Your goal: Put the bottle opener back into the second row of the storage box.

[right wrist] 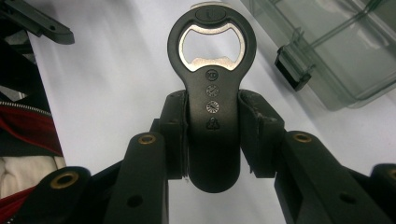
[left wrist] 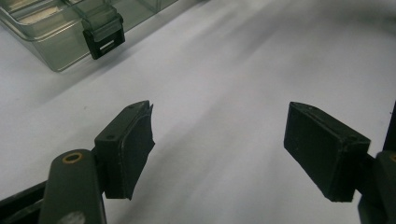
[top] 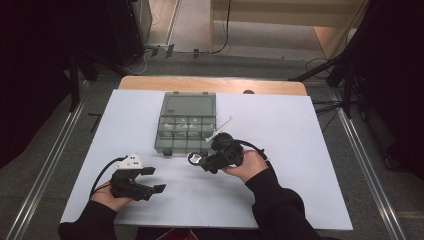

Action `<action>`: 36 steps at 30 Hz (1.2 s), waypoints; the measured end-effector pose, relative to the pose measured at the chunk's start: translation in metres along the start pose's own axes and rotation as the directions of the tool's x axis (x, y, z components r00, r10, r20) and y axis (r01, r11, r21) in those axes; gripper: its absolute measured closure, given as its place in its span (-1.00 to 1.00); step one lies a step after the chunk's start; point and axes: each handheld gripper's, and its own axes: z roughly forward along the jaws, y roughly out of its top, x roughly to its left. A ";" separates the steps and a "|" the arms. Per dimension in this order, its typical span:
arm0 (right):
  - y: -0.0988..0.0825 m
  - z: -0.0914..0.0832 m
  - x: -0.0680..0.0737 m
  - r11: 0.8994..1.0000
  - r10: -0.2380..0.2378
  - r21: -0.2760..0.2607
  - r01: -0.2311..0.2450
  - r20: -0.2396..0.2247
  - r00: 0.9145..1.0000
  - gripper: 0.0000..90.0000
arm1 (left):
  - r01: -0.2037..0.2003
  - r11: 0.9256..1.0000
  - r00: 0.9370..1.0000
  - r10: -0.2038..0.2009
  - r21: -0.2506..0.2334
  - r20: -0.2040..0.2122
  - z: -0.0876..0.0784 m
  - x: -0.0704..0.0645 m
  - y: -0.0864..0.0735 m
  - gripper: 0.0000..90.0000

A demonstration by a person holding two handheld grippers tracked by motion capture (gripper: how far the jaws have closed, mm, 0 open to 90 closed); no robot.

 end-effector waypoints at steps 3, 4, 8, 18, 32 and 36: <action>0.005 -0.001 -0.001 1.000 -0.013 0.006 0.013 0.002 1.000 0.49 | 0.001 1.000 1.000 -0.001 0.000 0.002 0.000 0.000 0.000 -0.47; 0.006 -0.001 -0.001 1.000 -0.013 0.008 0.013 0.000 1.000 0.49 | 0.001 1.000 1.000 -0.001 0.001 0.002 0.000 0.000 0.000 -0.47; 0.013 -0.003 -0.002 1.000 -0.025 0.010 0.025 -0.006 1.000 0.49 | 0.000 1.000 1.000 0.000 0.002 0.003 0.000 0.000 0.000 -0.47; 0.029 -0.006 -0.012 0.999 -0.039 0.011 0.039 -0.013 0.999 0.48 | 0.001 1.000 1.000 -0.001 0.003 0.005 0.001 0.000 0.000 -0.47; 0.052 -0.004 -0.027 0.996 -0.082 0.024 0.082 0.001 0.997 0.48 | 0.002 1.000 1.000 -0.002 0.005 0.009 0.001 0.000 0.000 -0.47; 0.058 -0.001 -0.031 0.996 -0.086 0.032 0.085 0.007 0.996 0.48 | -0.001 1.000 1.000 0.001 0.008 0.009 0.001 0.000 0.000 -0.47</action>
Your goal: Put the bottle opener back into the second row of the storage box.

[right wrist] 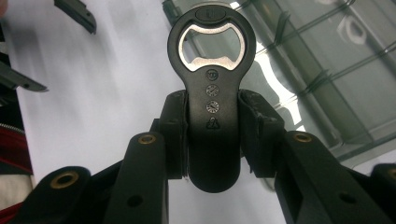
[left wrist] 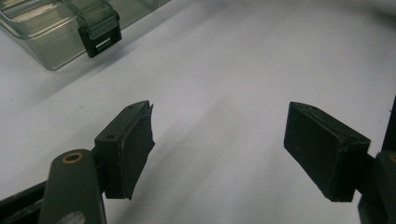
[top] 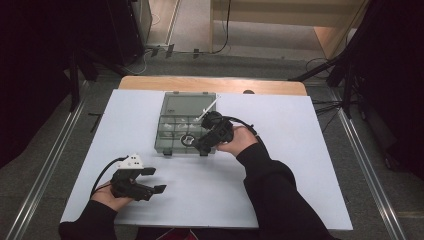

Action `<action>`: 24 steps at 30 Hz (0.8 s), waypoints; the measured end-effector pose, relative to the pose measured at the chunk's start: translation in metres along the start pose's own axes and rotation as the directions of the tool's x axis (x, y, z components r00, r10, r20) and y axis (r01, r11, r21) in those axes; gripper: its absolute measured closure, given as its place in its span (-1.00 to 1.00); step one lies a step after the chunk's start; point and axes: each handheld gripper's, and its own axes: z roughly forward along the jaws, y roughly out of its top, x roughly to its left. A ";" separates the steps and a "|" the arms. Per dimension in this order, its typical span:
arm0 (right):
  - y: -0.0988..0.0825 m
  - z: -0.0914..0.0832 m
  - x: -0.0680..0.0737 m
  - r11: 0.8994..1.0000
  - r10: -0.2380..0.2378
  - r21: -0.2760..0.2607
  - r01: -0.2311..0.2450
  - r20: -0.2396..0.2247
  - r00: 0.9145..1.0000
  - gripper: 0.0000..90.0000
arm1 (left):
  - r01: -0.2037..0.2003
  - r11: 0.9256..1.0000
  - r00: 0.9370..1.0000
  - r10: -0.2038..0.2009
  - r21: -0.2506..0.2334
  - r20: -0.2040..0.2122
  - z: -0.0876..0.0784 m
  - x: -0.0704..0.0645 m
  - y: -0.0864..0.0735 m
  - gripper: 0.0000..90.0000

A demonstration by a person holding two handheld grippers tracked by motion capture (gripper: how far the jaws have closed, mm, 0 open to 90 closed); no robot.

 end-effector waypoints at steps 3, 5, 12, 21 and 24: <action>0.004 0.002 -0.003 1.000 -0.003 0.005 0.003 -0.001 1.000 0.48 | 0.000 1.000 1.000 0.000 -0.001 0.002 0.000 0.000 0.000 -0.47; 0.007 0.003 -0.005 1.000 -0.002 0.001 0.002 -0.002 1.000 0.48 | -0.001 1.000 1.000 0.001 0.002 0.001 0.000 0.000 0.000 -0.47; 0.015 0.011 -0.008 1.000 -0.029 0.002 0.029 0.009 1.000 0.48 | -0.004 1.000 1.000 0.004 0.003 0.002 0.001 0.000 0.000 -0.47; 0.023 0.021 -0.011 0.998 -0.066 -0.001 0.066 0.019 0.998 0.48 | -0.007 1.000 1.000 0.007 0.006 0.004 0.001 0.000 0.000 -0.47; 0.025 0.025 -0.010 0.996 -0.085 -0.010 0.086 0.027 0.996 0.48 | -0.004 1.000 1.000 0.004 0.005 0.007 0.001 0.000 0.000 -0.47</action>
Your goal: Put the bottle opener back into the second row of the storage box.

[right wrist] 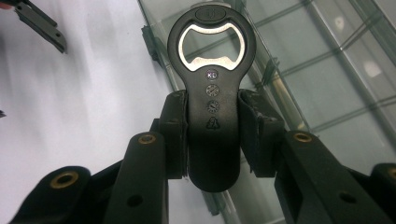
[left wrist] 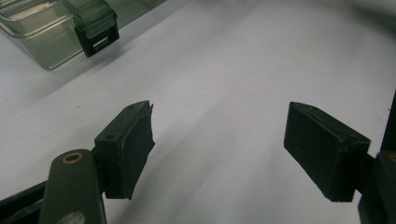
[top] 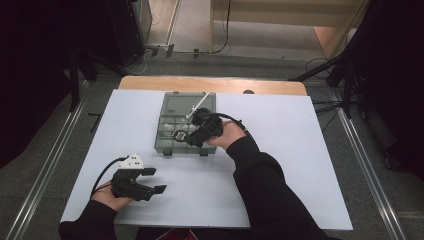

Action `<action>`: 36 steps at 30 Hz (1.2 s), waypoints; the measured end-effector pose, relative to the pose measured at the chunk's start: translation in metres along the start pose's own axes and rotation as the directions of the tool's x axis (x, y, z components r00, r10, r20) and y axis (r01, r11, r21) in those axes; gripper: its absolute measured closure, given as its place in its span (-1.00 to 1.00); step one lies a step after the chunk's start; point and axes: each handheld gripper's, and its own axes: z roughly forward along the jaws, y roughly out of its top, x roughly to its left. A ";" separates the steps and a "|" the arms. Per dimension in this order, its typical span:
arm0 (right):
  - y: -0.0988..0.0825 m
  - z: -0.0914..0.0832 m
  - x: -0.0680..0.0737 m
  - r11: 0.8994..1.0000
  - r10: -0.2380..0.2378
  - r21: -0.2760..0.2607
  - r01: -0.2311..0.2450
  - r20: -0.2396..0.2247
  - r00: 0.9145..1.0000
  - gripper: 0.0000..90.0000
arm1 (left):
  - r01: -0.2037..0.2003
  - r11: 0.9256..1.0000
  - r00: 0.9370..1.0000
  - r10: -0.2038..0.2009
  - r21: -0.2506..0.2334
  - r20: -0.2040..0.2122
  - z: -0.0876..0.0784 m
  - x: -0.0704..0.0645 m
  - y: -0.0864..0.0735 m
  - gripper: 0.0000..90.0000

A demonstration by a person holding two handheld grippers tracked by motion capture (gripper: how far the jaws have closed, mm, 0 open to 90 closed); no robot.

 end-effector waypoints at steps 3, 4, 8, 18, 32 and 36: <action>0.000 0.003 0.000 1.000 -0.025 -0.003 0.025 0.025 0.999 0.47 | -0.004 1.000 1.000 0.004 0.005 0.000 0.000 0.000 0.000 -0.47; 0.000 0.004 0.000 0.999 -0.040 -0.010 0.040 0.048 0.998 0.45 | -0.004 1.000 1.000 0.004 0.005 0.000 0.000 0.000 0.000 -0.47; -0.004 0.004 0.000 0.998 -0.032 -0.057 0.035 0.061 0.998 0.15 | -0.004 1.000 1.000 0.004 0.012 -0.002 0.000 0.001 0.000 -0.47; -0.019 -0.006 0.000 0.995 0.075 -0.069 -0.075 -0.004 0.997 -0.08 | -0.001 1.000 1.000 0.001 0.013 -0.004 0.000 0.000 0.000 -0.47; -0.053 -0.022 0.017 0.990 0.121 -0.075 -0.123 -0.039 0.992 -0.40 | 0.001 1.000 1.000 -0.001 0.010 -0.006 0.000 0.001 0.000 -0.47; -0.064 -0.024 0.022 0.987 0.134 -0.082 -0.136 -0.023 0.991 -0.39 | 0.001 1.000 1.000 -0.001 0.011 -0.009 0.001 0.001 0.000 -0.47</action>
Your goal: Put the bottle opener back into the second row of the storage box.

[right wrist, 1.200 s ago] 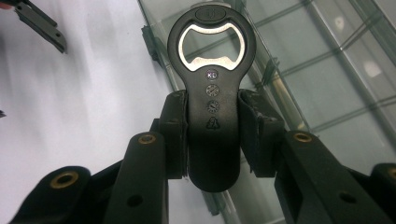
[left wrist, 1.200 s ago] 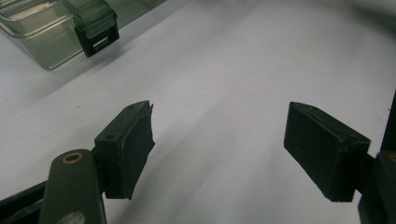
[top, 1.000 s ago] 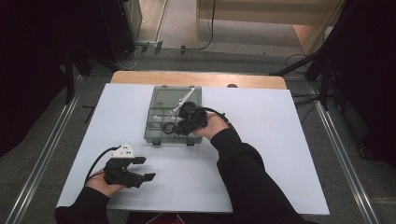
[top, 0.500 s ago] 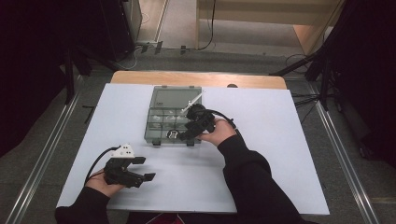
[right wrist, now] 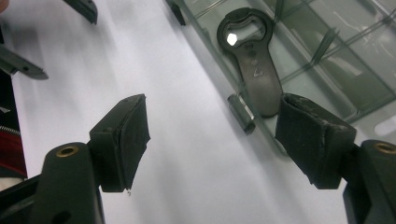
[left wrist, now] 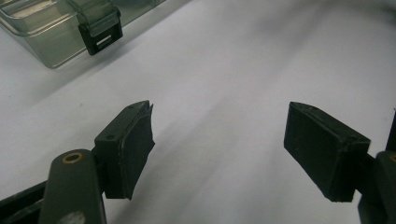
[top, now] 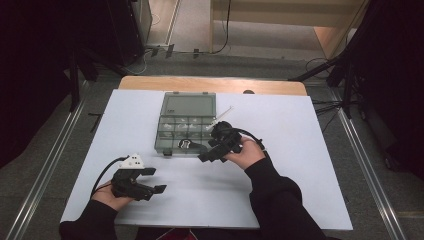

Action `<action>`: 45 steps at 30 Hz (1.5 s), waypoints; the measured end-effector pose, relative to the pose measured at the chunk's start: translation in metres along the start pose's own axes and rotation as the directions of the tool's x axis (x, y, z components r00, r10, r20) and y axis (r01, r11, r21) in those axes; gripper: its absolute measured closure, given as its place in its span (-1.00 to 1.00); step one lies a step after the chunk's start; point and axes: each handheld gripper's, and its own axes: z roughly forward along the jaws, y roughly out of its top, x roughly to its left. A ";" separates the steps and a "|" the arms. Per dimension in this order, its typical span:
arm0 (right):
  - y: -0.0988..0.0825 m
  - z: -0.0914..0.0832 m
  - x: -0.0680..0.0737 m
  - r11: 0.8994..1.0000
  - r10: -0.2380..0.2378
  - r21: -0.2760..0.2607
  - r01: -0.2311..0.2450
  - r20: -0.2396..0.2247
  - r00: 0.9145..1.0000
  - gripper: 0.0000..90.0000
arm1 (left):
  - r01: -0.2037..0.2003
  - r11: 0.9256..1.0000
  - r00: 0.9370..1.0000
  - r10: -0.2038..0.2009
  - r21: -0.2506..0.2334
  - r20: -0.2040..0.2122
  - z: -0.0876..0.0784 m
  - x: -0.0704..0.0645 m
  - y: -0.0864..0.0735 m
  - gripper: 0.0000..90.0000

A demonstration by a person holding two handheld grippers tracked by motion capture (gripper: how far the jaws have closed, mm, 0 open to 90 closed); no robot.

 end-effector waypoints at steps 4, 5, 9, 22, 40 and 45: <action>-0.008 -0.003 0.001 1.000 0.005 0.003 -0.005 0.004 1.000 -0.37 | 0.000 1.000 1.000 0.000 -0.002 -0.002 0.000 0.000 0.000 -0.47; -0.010 -0.004 0.001 1.000 0.011 -0.008 -0.011 0.005 1.000 -0.36 | 0.002 1.000 1.000 -0.002 -0.004 -0.001 0.000 0.000 0.000 -0.47; -0.020 -0.006 0.001 0.999 0.029 -0.019 -0.029 0.004 1.000 -0.36 | -0.002 1.000 1.000 0.002 -0.003 0.001 0.001 0.001 0.001 -0.47; -0.050 -0.022 0.000 0.997 0.049 -0.061 -0.049 -0.002 0.999 -0.35 | 0.008 1.000 1.000 -0.008 0.006 -0.010 0.004 0.003 0.005 -0.47; -0.089 -0.033 0.002 0.993 0.071 -0.093 -0.069 0.019 0.997 -0.34 | -0.005 1.000 1.000 0.005 0.013 -0.007 0.004 0.001 0.003 -0.47; -0.095 -0.036 0.003 0.992 0.083 -0.100 -0.080 0.031 0.996 -0.34 | -0.010 1.000 1.000 0.010 0.009 -0.004 0.003 -0.001 0.002 -0.47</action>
